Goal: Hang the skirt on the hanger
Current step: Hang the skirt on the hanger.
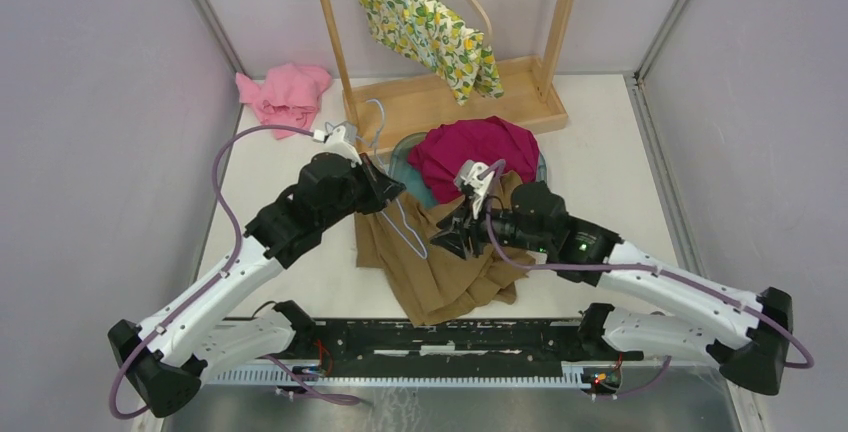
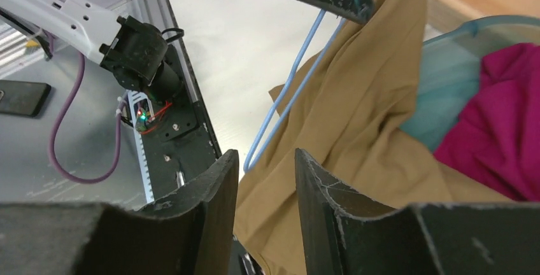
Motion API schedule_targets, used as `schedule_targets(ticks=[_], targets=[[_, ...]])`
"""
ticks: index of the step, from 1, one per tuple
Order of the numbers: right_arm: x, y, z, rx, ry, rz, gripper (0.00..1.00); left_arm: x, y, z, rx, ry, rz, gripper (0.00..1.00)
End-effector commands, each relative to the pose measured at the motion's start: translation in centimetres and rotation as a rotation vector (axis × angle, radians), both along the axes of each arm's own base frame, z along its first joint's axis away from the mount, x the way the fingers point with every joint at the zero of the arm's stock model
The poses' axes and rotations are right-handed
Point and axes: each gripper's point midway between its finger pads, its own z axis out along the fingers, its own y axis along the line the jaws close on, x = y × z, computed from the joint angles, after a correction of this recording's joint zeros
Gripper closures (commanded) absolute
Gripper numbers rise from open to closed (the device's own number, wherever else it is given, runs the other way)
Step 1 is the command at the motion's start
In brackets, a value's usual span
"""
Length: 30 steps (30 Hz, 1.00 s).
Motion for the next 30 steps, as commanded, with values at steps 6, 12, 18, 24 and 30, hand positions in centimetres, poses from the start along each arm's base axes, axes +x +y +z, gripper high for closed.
schedule_targets(ticks=[6, 12, 18, 24, 30], targets=[[-1.9, -5.2, 2.8, -0.141, -0.113, 0.024, 0.60, 0.5, 0.6, 0.9, 0.038, -0.090, -0.011, 0.97], [-4.9, -1.0, 0.2, -0.181, -0.119, 0.191, 0.67, 0.8, 1.2, 1.4, 0.027, -0.105, 0.030, 0.97], [-7.6, 2.2, -0.6, -0.255, -0.282, 0.237, 0.65, 1.7, 0.9, 1.2, 0.039, -0.106, 0.033, 0.97], [-10.5, 5.2, -3.1, -0.301, -0.412, 0.243, 0.65, 2.1, 0.6, 1.3, 0.037, -0.104, 0.024, 0.97], [-10.2, 8.4, -8.0, -0.395, -0.444, 0.211, 0.63, 1.6, 0.8, 2.4, 0.020, -0.118, 0.017, 0.97]])
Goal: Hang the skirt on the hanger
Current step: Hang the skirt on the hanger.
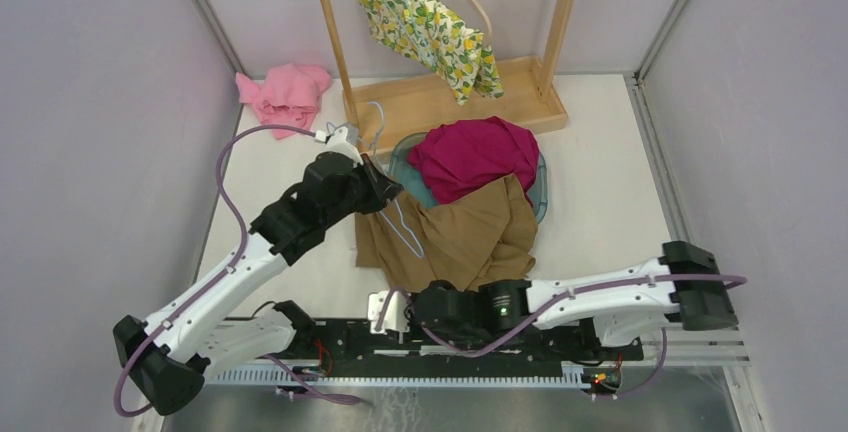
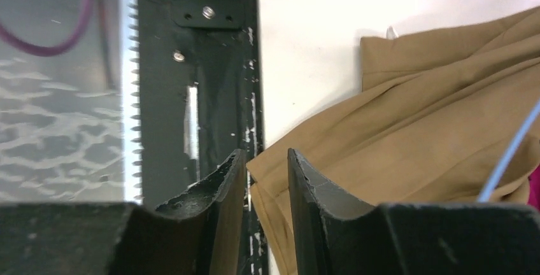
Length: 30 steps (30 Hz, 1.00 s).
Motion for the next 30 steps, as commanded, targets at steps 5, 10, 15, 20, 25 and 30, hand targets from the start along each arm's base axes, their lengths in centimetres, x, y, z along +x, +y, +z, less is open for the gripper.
schedule_targets(ticks=[5, 10, 15, 20, 25, 30], targets=[[3.9, 4.5, -2.2, 0.018, -0.175, -0.161, 0.57, 0.3, 0.7, 4.8, -0.034, -0.144, -0.004, 0.97], [6.0, 6.7, -4.6, -0.036, -0.227, -0.207, 0.54, 0.1, 0.8, 4.9, -0.035, -0.146, -0.006, 0.97], [7.9, 9.1, -6.1, -0.046, -0.194, -0.216, 0.54, -0.1, 1.0, 4.8, -0.033, -0.146, -0.002, 0.97], [10.1, 10.3, -7.1, -0.068, -0.179, -0.231, 0.53, -0.2, 1.1, 4.8, -0.037, -0.145, -0.005, 0.97], [11.6, 10.7, -8.3, -0.111, -0.170, -0.226, 0.53, -0.3, 1.0, 5.0, -0.045, -0.149, -0.009, 0.97], [12.2, 10.6, -9.4, -0.160, -0.174, -0.206, 0.53, -0.3, 0.9, 5.0, -0.048, -0.149, -0.013, 0.97]])
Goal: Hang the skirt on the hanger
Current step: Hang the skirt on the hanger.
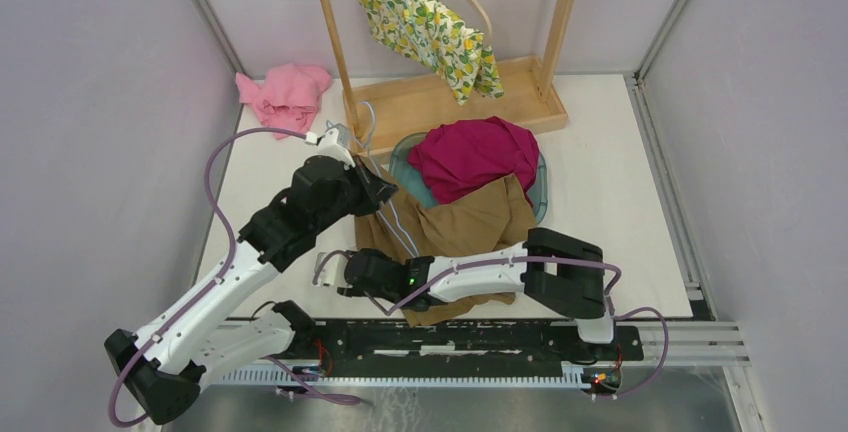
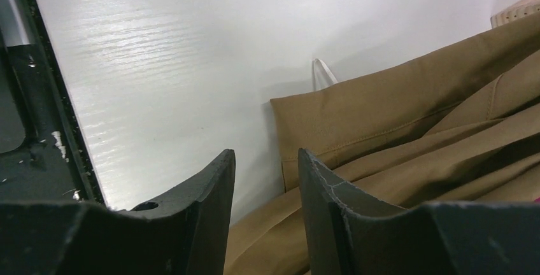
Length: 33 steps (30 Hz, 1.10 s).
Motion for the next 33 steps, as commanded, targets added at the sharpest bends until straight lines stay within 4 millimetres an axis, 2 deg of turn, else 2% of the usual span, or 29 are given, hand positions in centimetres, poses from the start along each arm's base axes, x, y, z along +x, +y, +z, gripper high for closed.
schedule_targets(ticks=[1, 8, 12, 20, 24, 31, 33], targets=[[0.3, 1.1, 0.2, -0.012, -0.001, 0.036, 0.53, 0.6, 0.0, 3.5, -0.026, -0.123, -0.014, 0.97], [1.4, 1.1, -1.8, -0.068, 0.009, 0.016, 0.52, 0.7, -0.2, 3.6, -0.031, -0.121, -0.021, 0.97], [2.5, 1.3, -2.3, -0.074, 0.002, -0.020, 0.52, 0.7, -0.4, 3.5, -0.033, -0.117, -0.029, 0.97], [4.9, 0.9, -1.4, -0.079, -0.079, -0.095, 0.52, 0.7, -0.6, 3.6, -0.038, -0.117, -0.035, 0.97], [5.2, 0.7, -1.6, -0.098, -0.071, -0.085, 0.52, 0.7, -0.6, 3.5, -0.036, -0.118, -0.034, 0.97], [4.5, 0.6, -3.5, -0.147, -0.008, -0.050, 0.54, 0.7, -0.6, 3.6, -0.033, -0.120, -0.037, 0.97], [4.3, 0.6, -4.2, -0.162, 0.009, -0.046, 0.58, 0.7, -0.6, 3.6, -0.033, -0.120, -0.036, 0.97]])
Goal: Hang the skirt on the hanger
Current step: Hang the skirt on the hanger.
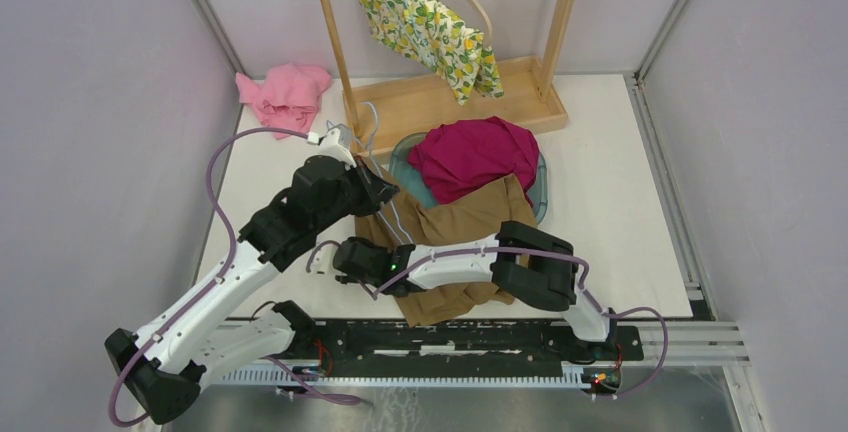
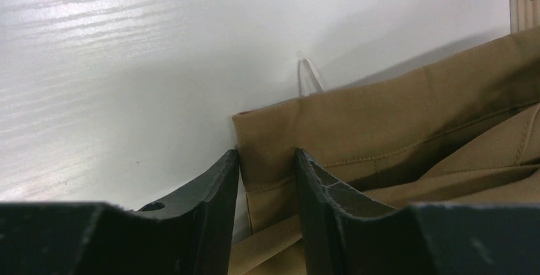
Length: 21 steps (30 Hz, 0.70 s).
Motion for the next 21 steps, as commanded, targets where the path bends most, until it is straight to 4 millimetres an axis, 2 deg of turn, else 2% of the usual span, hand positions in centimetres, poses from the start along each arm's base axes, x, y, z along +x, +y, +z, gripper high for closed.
schedule_targets(ticks=[1, 6, 9, 11, 14, 21], targets=[[-0.1, 0.5, -0.8, -0.020, 0.040, 0.007, 0.60, 0.9, -0.3, 3.7, -0.030, -0.128, -0.019, 0.97], [0.3, 0.1, -2.4, -0.034, 0.094, -0.021, 0.80, 0.9, -0.2, 4.0, -0.033, -0.133, -0.017, 0.97], [0.8, -0.3, -1.6, 0.014, 0.117, -0.048, 0.94, 0.9, -0.2, 3.8, -0.029, -0.130, -0.017, 0.97], [0.9, -0.7, -0.5, 0.060, 0.128, -0.060, 0.99, 0.9, -0.1, 3.8, -0.026, -0.130, -0.014, 0.97], [0.5, -1.6, 1.8, 0.123, 0.133, -0.069, 0.99, 0.9, 0.1, 4.0, -0.023, -0.136, -0.007, 0.97], [-0.7, -5.1, 7.8, 0.288, 0.132, -0.107, 0.99, 1.1, -0.1, 5.0, -0.036, -0.153, -0.003, 0.97]])
